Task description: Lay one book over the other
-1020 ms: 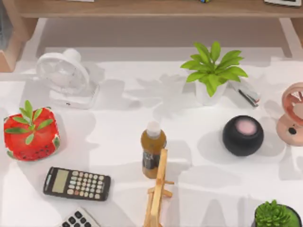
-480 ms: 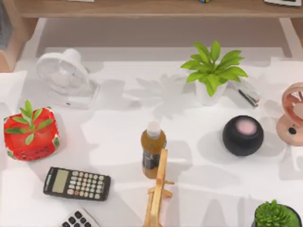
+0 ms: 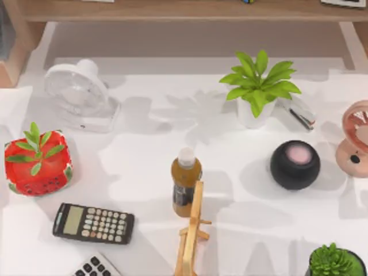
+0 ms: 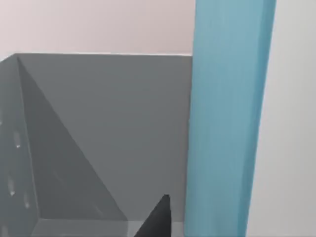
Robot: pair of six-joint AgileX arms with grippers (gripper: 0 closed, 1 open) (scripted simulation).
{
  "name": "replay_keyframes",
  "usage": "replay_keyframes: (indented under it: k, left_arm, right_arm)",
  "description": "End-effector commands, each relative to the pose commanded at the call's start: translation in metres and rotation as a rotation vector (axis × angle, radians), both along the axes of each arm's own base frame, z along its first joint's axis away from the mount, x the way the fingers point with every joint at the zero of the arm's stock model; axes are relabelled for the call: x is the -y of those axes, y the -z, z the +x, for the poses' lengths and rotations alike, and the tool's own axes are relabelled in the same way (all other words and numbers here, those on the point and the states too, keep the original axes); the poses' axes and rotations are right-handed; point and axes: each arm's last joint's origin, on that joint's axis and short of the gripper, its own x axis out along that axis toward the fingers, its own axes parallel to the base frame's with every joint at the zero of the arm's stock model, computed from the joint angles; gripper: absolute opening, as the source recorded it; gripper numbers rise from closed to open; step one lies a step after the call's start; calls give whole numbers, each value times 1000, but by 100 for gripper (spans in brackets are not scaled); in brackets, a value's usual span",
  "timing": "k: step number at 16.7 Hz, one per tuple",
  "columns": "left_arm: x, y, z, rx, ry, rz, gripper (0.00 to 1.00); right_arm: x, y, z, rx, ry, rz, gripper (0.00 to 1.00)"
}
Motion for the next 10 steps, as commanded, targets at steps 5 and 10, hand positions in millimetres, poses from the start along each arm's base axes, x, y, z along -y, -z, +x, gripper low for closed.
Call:
replay_keyframes:
  k: [5, 10]
  left_arm:
    - [0, 0, 0, 0, 0, 0, 10]
    - [0, 0, 0, 0, 0, 0, 0]
  right_arm:
    - [0, 0, 0, 0, 0, 0, 100]
    - [0, 0, 0, 0, 0, 0, 100]
